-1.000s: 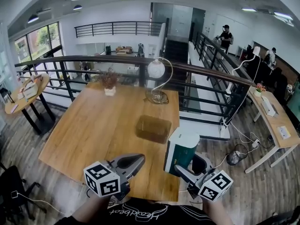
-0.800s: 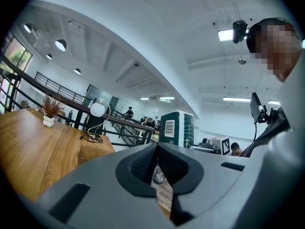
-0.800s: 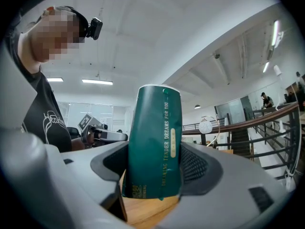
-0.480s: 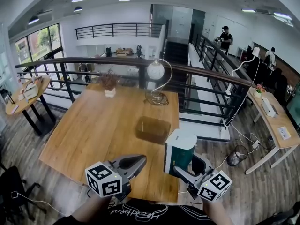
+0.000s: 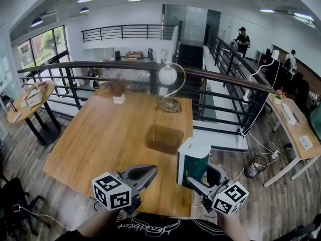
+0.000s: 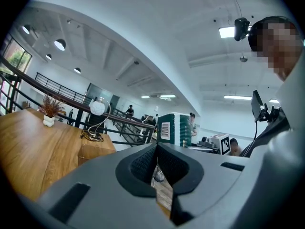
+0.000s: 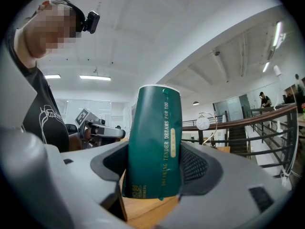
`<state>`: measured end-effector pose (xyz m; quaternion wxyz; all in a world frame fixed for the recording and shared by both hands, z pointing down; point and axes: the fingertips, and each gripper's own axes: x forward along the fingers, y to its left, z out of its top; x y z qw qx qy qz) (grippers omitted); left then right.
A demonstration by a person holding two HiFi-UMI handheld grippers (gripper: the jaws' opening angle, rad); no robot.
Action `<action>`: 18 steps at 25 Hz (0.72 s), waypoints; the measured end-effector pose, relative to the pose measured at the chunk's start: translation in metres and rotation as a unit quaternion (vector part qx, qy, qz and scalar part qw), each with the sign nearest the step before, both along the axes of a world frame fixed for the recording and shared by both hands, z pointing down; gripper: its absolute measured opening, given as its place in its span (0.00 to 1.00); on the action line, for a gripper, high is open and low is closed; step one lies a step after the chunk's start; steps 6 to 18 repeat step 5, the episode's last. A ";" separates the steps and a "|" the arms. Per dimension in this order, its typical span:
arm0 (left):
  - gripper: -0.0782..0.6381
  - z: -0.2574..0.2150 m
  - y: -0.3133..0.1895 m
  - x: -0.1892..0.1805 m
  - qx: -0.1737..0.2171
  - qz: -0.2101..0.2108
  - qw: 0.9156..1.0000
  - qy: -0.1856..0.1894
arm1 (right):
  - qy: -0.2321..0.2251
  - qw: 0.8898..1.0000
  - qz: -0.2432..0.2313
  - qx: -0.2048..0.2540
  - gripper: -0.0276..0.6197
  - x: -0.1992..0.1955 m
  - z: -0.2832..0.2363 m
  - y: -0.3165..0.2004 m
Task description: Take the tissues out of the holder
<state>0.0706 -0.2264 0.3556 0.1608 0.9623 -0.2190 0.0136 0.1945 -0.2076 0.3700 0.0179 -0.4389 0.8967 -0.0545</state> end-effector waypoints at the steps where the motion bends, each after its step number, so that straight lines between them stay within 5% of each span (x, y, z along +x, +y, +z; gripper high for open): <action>1: 0.13 0.001 -0.001 0.000 -0.001 0.000 1.000 0.000 | 0.001 1.000 -0.001 -0.001 0.55 0.000 0.001 -0.001; 18: 0.13 0.002 -0.004 0.000 -0.003 0.000 1.000 -0.002 | 0.006 1.000 -0.002 -0.002 0.55 -0.002 0.003 -0.005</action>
